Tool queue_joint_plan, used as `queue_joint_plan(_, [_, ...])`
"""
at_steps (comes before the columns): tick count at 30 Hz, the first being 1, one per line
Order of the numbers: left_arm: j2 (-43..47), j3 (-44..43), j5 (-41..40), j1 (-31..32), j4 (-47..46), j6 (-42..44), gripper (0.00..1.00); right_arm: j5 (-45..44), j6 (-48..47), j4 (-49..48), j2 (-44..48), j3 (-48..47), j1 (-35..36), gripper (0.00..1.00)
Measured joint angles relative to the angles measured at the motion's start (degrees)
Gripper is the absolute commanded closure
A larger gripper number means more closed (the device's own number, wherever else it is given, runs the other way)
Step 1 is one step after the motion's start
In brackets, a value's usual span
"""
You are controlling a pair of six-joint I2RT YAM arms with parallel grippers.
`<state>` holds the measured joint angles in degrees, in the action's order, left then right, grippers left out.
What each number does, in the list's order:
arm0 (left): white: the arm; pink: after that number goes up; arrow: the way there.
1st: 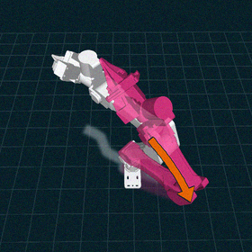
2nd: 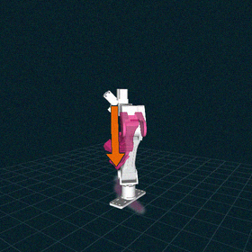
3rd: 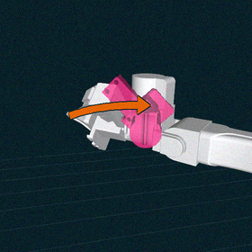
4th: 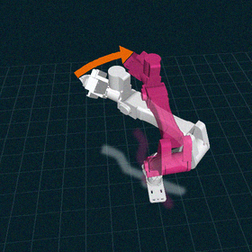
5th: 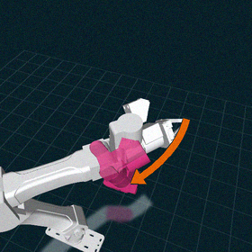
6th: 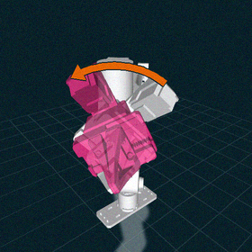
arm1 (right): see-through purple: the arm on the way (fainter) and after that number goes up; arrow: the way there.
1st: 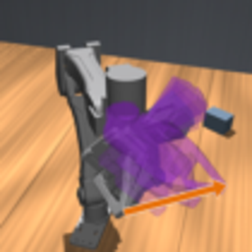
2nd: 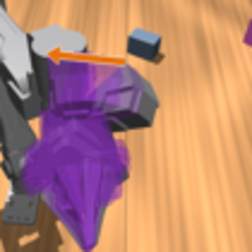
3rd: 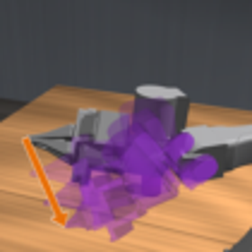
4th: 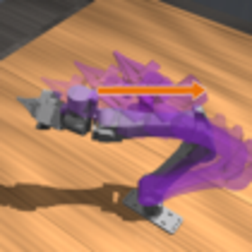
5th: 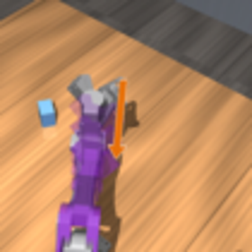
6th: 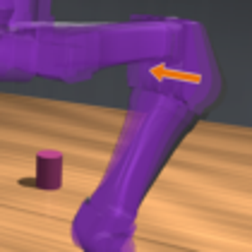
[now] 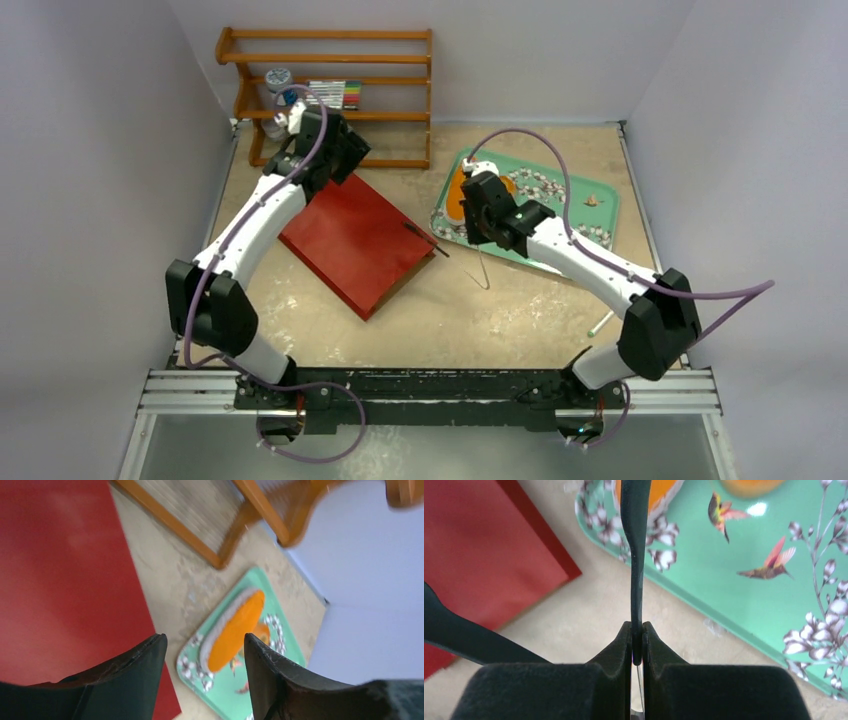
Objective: Take the fake bread out of the paper bag
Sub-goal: Pick up the clamp from the container, then adjust the paper bag at the center of the board.
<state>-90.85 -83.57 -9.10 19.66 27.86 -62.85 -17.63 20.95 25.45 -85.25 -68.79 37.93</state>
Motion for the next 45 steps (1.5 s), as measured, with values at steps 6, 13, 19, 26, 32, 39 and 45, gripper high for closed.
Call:
queue_joint_plan(6, [2.62, 1.81, -6.16, -8.26, 3.23, 0.48, 0.34, 0.33, 1.42, 4.28, 4.28, 5.33, 2.6, 0.91])
queue_joint_plan(13, [3.98, 3.48, -13.25, -18.36, 11.13, 0.48, 0.26, 1.03, 4.61, 6.82, 5.7, 10.82, 7.96, 0.89])
queue_joint_plan(19, [6.05, 10.16, -13.14, -26.47, 11.28, 0.42, 0.22, 2.62, 6.8, 9.05, 5.33, 14.29, 11.63, 0.88])
queue_joint_plan(26, [5.01, 14.8, -9.94, -31.34, 9.84, -0.37, 0.21, 4.92, 8.68, 8.59, 0.87, 14.36, 13.14, 0.87])
queue_joint_plan(32, [1.55, 18.51, -5.53, -34.03, 5.09, -2.8, 0.2, 5.77, 9.14, 8.02, 0.35, 14.82, 13.18, 0.86])
queue_joint_plan(39, [-2.36, 19.74, -3.02, -35.6, -1.03, -5.95, 0.2, 6.88, 9.49, 7.21, 0.07, 14.82, 13.44, 0.86])
queue_joint_plan(45, [-4.81, 19.71, -2.49, -36.65, -4.83, -8.07, 0.2, 7.26, 9.49, 7.04, -1.14, 14.82, 13.46, 0.86])
